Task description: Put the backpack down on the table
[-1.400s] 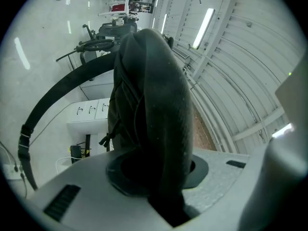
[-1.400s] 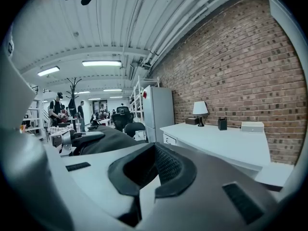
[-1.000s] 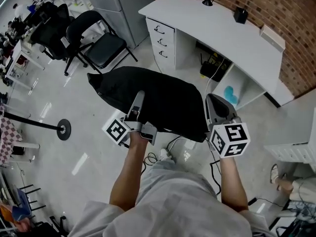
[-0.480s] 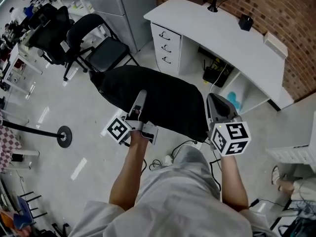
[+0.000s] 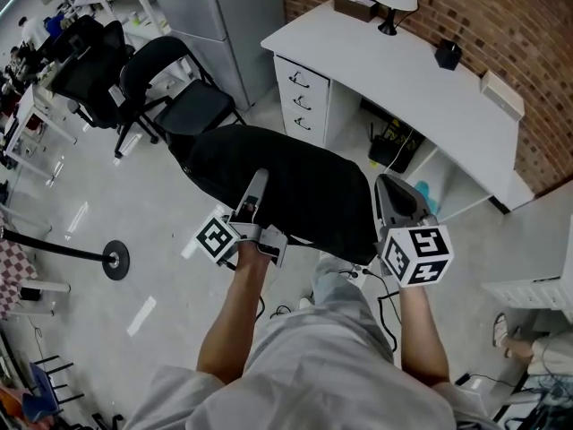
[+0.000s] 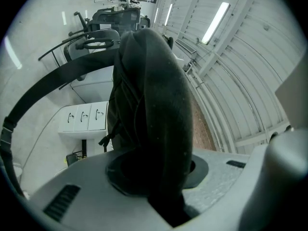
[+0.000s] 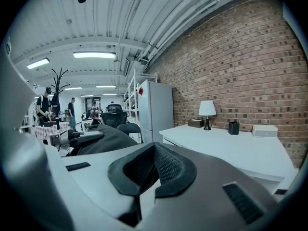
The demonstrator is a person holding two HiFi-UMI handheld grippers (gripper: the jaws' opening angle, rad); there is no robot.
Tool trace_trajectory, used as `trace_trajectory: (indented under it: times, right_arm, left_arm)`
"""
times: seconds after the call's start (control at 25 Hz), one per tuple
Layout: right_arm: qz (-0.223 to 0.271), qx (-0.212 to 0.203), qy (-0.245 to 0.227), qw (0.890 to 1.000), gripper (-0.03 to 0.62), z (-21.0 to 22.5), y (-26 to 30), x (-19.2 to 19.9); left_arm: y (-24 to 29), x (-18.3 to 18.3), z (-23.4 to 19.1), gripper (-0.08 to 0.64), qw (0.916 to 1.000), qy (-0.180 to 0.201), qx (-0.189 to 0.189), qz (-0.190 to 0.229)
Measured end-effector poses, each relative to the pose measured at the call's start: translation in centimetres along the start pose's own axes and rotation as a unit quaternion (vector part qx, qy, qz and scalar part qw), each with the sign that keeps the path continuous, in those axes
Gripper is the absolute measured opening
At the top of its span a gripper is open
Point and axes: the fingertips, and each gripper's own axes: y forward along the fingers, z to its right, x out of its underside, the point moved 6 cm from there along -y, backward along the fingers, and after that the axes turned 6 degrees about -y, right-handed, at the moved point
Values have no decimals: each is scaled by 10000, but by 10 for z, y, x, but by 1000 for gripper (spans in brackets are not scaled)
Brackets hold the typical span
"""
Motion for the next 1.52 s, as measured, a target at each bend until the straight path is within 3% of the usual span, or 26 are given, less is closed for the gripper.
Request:
trace_trajectory:
  times: [0.6,1.08,1.52]
  right_arm:
    - [97,90,306,9994,2,98,103,-12]
    - [316,304,510,9977,2,199,161,-34]
    - [474,553,457,9963,2,233,177,-50]
  left_arm:
    - [143,-14,-33,103,9993,142,-130,-316]
    - [274,-2,-29,103,9964,346,205,-746]
    - [331,4,-30,103,9933,358,420,-1012]
